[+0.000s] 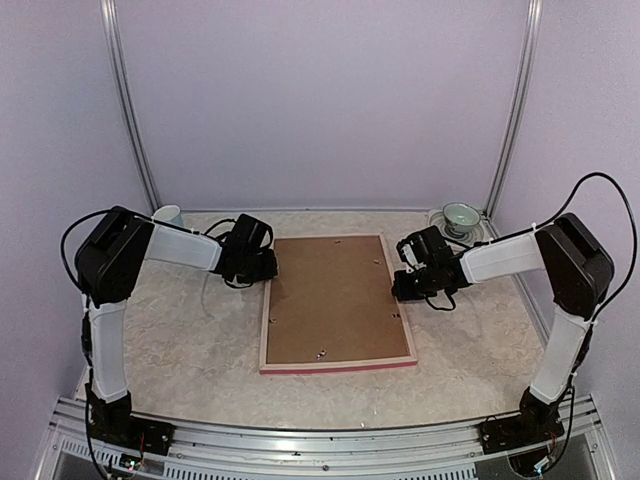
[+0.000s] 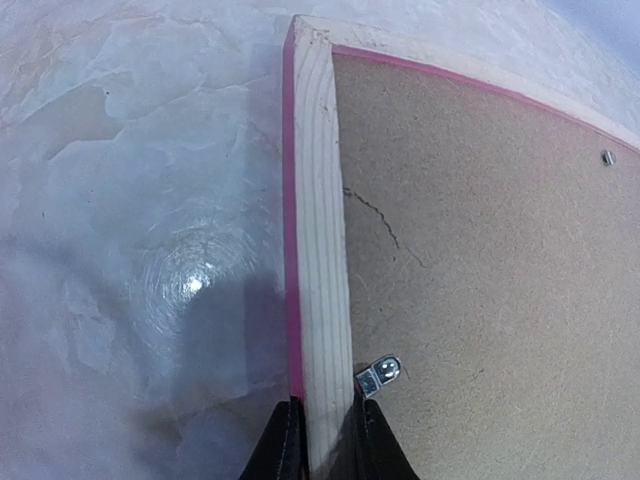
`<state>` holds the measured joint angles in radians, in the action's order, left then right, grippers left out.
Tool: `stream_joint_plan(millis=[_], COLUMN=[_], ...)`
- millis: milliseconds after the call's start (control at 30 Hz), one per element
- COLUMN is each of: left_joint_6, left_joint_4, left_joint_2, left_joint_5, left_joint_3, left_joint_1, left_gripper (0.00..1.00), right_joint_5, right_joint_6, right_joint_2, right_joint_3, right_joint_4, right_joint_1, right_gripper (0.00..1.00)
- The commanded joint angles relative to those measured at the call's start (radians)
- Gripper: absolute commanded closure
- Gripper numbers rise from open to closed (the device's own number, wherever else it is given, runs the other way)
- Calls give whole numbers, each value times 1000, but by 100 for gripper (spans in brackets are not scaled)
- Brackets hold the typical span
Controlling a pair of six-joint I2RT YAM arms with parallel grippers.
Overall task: Put the photo into the frame
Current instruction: Adjust the photo frame at the center of the board.
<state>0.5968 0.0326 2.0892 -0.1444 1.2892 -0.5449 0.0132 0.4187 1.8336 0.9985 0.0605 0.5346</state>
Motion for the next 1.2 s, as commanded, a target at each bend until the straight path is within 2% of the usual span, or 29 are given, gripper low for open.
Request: stream_joint_plan(millis=[0,167,467,800,1167], left_joint_6=[-13,-29,-5,41,59], left_joint_4=[124,156,163,62,84], left_joint_2=[35,75,104,44,82], left_joint_5=[21,3,-31,-56,-80], left_joint_3=[20,78,85,6,39], left_joint_1=[-4,-3,6,20,21], left_gripper=[90,89,79,79,78], right_joint_5=[36,54,77,77,88], right_joint_6=[-67,-81,-108,-115,-122], right_joint_2=[26,29,45,54,57], right_joint_3=[-26,-27,-20,-13,-14], right_joint_4=[18,8,-1,10,5], right_joint_1=[5,6,19,28,33], right_gripper=[96,100,100,100,100])
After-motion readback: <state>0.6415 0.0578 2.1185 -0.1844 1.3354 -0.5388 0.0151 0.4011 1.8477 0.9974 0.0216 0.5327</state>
